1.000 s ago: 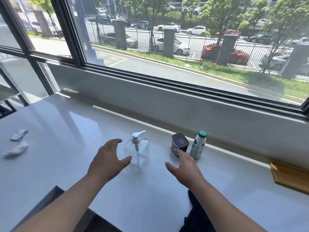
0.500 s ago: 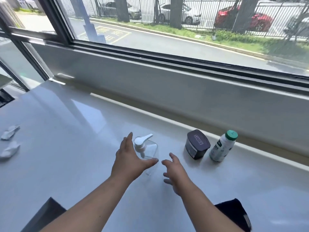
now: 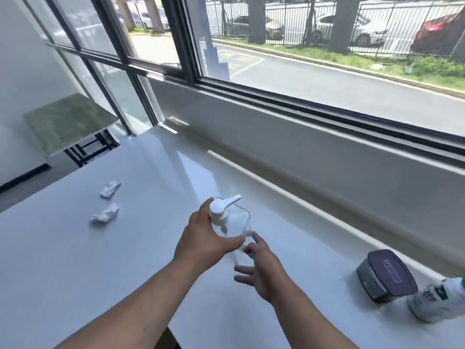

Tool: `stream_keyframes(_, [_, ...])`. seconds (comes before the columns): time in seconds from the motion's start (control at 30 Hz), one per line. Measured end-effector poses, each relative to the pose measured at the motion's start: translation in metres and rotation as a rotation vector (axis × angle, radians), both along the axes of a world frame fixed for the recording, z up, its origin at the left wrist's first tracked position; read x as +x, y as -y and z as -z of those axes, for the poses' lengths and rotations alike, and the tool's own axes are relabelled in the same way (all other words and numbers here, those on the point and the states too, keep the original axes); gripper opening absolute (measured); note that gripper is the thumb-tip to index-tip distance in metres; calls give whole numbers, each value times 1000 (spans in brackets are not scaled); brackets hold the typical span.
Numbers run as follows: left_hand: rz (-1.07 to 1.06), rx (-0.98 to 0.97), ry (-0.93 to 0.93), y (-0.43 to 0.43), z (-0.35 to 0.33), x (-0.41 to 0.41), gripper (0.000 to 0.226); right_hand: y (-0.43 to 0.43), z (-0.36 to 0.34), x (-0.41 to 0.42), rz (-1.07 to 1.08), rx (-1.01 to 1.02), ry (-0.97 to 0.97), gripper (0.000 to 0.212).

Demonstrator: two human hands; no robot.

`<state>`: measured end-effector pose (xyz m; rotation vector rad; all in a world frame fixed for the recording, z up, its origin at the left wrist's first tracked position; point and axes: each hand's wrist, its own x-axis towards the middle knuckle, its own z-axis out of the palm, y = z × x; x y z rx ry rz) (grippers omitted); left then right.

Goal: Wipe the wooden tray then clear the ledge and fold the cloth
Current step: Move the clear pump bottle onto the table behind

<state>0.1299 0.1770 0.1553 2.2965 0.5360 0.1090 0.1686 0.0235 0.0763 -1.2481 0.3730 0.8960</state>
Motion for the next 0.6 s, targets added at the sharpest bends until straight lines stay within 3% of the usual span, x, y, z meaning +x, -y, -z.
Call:
stream_keyframes(0.13, [-118,43,54,-77,-39,-45,97,-80,-38,-27,-113,61,63,67])
stream_keyframes(0.27, [-227,26,129,-152,-70,-119,80,-160,-71,-76,-243,71,131,67])
stream_keyframes(0.43, [-330,43,181,-248,-106,-228,105,-266,-113,-159,-382,91,209,69])
stream_keyframes(0.6, [-420,71,236,-337,-132,-334,107,-370,-138,-248,-493,124,270,71])
